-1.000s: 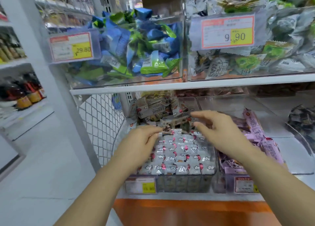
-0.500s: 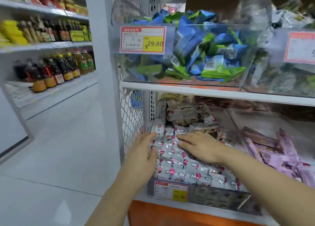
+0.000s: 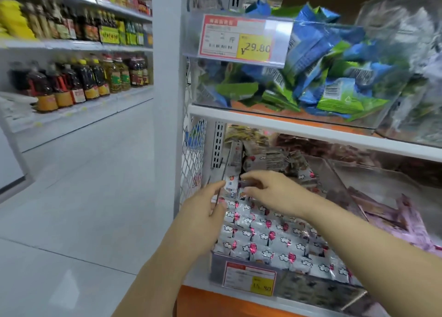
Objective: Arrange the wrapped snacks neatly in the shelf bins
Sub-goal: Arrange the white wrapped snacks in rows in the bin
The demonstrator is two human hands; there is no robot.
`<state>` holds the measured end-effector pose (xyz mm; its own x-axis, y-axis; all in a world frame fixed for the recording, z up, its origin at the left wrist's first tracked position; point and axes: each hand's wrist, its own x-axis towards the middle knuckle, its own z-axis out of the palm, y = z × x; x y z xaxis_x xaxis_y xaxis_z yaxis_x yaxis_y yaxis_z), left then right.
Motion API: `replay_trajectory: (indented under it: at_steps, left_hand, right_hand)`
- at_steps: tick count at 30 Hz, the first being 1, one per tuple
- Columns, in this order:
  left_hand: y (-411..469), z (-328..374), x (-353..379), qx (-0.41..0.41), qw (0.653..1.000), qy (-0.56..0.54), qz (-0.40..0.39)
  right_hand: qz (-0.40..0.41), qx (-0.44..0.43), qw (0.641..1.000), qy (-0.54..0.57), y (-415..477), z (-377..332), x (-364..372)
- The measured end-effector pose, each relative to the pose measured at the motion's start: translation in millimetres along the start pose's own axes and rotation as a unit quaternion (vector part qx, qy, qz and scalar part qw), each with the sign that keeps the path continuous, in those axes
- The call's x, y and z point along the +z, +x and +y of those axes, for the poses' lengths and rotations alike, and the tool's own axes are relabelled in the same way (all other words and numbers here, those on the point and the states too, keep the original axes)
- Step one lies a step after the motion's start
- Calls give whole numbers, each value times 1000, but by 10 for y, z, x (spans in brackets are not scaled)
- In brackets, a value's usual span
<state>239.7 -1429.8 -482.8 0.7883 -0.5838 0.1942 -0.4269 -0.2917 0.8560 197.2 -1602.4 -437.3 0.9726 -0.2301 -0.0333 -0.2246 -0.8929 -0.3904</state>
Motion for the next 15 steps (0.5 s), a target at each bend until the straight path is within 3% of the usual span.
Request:
replay_trajectory:
  at_steps: [3,7,12,15]
  left_hand:
    - [-2,-10,-6,-5,1000,-9,-1]
    - [3,1,-48,-8,1000,-19,0]
    - [-8,18,-62,-8,1000,-24,1]
    - [-14,26,-65,-9,1000,-16,3]
  right_hand:
    - [117,5,992,52,85,-47,112]
    - [326,-15,935,-138,151,20,104]
    - [254,14,952,-172,386,222,117]
    - [297,-29,951,-87,410,258,95]
